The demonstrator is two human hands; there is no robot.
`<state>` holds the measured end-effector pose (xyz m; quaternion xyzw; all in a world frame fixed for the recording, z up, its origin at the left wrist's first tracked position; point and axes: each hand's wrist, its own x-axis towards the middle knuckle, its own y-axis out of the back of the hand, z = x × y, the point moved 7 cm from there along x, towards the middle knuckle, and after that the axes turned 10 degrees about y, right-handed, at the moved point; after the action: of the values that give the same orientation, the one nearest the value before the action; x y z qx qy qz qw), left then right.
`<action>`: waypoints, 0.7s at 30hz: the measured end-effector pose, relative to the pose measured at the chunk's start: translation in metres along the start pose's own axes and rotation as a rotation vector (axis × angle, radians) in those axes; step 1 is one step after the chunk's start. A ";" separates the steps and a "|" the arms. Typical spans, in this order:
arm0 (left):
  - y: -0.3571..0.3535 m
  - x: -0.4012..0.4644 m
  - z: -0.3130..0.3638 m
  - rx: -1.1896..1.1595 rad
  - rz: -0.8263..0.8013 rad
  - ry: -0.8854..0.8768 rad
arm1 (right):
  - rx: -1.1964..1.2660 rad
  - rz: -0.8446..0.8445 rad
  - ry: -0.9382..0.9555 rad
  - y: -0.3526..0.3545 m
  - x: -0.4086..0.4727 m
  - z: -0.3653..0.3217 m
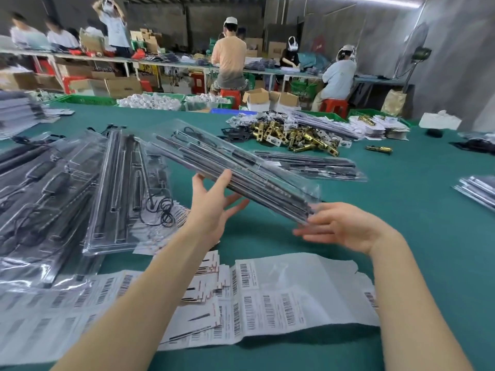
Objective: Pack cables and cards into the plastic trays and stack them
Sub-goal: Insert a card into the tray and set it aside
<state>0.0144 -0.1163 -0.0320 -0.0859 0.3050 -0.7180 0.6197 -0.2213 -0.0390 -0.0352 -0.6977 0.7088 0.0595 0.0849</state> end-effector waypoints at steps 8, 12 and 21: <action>0.014 0.003 -0.001 -0.066 0.053 0.088 | -0.707 0.368 0.269 0.026 0.006 -0.051; 0.017 0.003 -0.004 -0.020 0.093 0.103 | -0.288 0.188 0.155 0.004 0.012 -0.017; -0.024 -0.014 -0.020 0.156 -0.314 0.093 | 0.488 -0.015 0.165 -0.044 0.020 -0.017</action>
<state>-0.0128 -0.0953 -0.0311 -0.0510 0.2597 -0.8306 0.4900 -0.1777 -0.0626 -0.0207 -0.6644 0.7015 -0.1709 0.1931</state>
